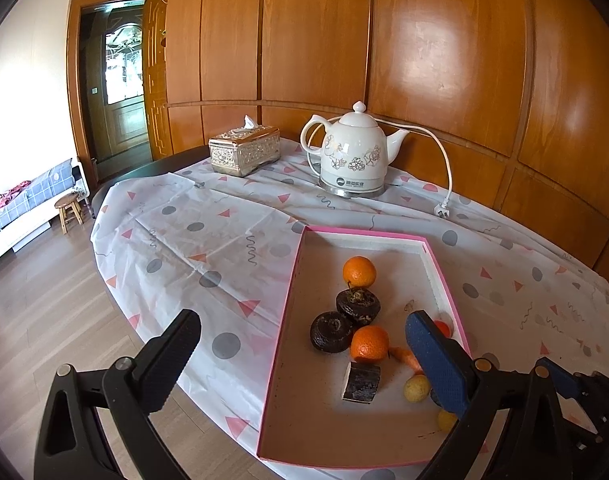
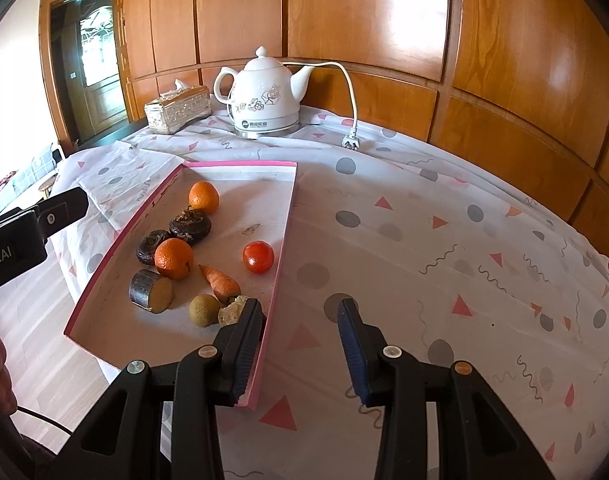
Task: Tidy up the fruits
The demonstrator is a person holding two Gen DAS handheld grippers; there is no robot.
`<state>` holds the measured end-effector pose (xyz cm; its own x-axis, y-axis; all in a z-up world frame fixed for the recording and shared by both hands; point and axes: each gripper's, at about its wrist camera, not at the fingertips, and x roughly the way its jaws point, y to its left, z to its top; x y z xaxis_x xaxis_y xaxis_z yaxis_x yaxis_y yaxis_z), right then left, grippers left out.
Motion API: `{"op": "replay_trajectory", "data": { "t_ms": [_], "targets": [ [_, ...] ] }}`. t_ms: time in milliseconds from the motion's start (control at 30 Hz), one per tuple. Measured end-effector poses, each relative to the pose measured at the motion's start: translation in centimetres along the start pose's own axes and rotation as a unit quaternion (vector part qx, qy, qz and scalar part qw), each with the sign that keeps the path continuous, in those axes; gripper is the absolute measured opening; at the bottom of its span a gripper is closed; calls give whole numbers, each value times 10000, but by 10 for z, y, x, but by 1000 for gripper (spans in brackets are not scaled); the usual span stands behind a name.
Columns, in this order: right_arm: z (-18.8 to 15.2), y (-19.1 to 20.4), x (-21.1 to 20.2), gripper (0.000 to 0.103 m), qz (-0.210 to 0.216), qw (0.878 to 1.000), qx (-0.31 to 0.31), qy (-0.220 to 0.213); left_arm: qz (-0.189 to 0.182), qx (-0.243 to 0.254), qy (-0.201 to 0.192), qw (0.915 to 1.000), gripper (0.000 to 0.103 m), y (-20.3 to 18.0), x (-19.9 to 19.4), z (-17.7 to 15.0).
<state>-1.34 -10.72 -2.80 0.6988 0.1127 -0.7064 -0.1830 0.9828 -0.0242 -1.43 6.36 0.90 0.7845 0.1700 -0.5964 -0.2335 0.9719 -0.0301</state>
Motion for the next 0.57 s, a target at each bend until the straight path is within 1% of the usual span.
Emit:
{"op": "replay_trajectory", "data": {
  "t_ms": [567],
  "targets": [
    [-2, -3, 0, 40, 11, 10000, 0, 6, -79, -32, 48, 10000, 103, -1, 0, -2]
  ]
}}
